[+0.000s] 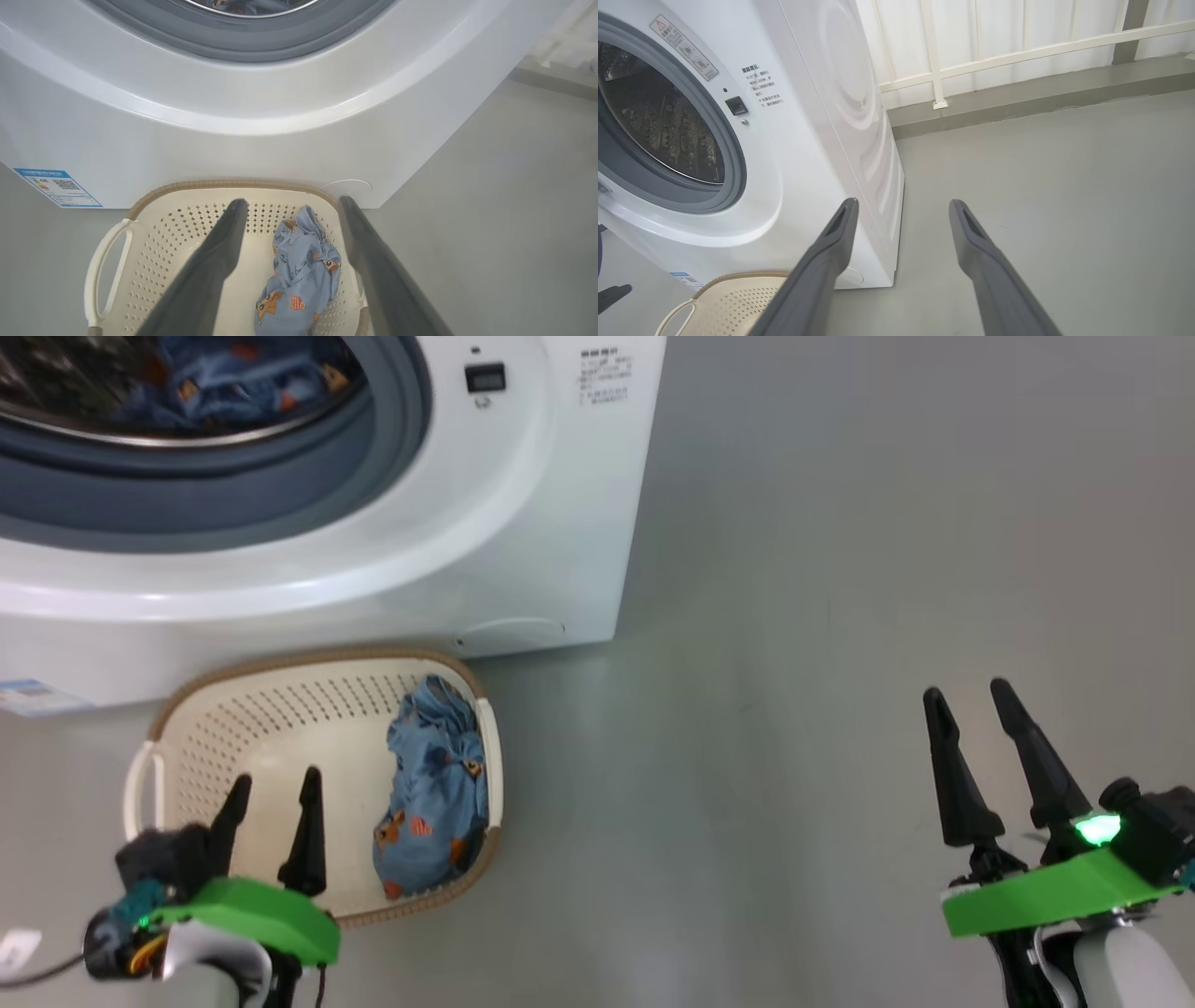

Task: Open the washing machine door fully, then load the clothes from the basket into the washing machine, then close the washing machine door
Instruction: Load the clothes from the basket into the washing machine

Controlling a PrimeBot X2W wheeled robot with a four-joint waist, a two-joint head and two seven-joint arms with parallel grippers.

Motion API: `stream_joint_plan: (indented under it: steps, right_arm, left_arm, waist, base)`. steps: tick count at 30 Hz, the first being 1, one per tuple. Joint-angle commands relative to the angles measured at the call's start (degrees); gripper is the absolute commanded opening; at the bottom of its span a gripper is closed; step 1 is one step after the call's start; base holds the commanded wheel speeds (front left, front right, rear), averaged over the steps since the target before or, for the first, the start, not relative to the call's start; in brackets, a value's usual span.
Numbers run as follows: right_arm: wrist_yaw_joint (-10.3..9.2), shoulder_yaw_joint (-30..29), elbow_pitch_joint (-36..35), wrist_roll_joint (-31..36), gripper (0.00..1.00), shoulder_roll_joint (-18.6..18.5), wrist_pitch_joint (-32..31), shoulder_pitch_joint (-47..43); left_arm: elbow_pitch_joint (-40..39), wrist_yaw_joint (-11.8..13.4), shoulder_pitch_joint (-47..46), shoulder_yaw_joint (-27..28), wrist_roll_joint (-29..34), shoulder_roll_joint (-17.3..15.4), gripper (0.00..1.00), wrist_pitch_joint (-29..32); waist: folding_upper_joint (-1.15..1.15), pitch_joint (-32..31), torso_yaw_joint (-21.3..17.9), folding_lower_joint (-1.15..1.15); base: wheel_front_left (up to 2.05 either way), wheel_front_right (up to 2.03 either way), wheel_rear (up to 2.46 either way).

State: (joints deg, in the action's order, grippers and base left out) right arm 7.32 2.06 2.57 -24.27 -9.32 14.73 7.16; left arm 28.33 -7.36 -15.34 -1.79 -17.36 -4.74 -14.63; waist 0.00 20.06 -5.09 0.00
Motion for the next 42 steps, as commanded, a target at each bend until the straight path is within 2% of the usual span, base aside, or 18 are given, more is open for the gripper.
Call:
stream_joint_plan:
  steps: [1, 10, 14, 21, 31, 42]
  right_arm:
    - [0.17, 1.4, -1.6, 0.4, 1.00, -0.3, 0.3, 1.6]
    - [0.17, 1.7, -2.2, 0.8, 1.00, 0.5, 0.3, 5.8]
    - [0.17, 2.0, -2.4, 0.8, 1.00, 0.7, 0.3, 8.0]
    - [0.17, 2.2, -3.1, 1.0, 1.00, 1.0, 0.3, 10.9]
    - [0.17, 4.0, -3.6, 1.7, 1.00, 1.3, 0.3, 12.6]
    - [0.17, 4.6, -4.6, 2.0, 1.00, 1.5, 0.3, 13.3]
  left_arm:
    - [0.8, -0.1, -2.8, 0.9, -0.5, -2.0, 1.00, -0.4]
    - [14.3, -0.1, -13.8, -5.8, -3.0, -3.4, 1.00, -0.4]
    - [22.2, -0.1, -20.1, -11.0, -6.1, -3.9, 1.00, -0.4]
    - [30.5, -0.1, -27.9, -20.2, -13.6, -5.0, 1.00, 0.0]
    - [33.7, -0.1, -33.5, -30.5, -23.9, -8.3, 1.00, 0.9]
    - [33.7, -0.1, -38.0, -39.6, -31.5, -11.0, 1.00, 0.8]
  waist:
    - [0.00, 5.3, -0.9, 0.00]
    - [0.00, 12.8, -1.6, 0.00]
    - [0.00, 16.8, -2.0, 0.00]
    - [0.00, 22.3, -2.6, 0.00]
    - [0.00, 26.8, -3.8, 0.00]
    - [0.00, 30.0, -4.9, 0.00]
  base:
    - [0.00, 0.00, 0.00]
    - [0.00, 0.00, 0.00]
    - [0.00, 0.00, 0.00]
    - [0.00, 0.00, 0.00]
    - [0.00, 0.00, 0.00]
    - [0.00, 0.00, 0.00]
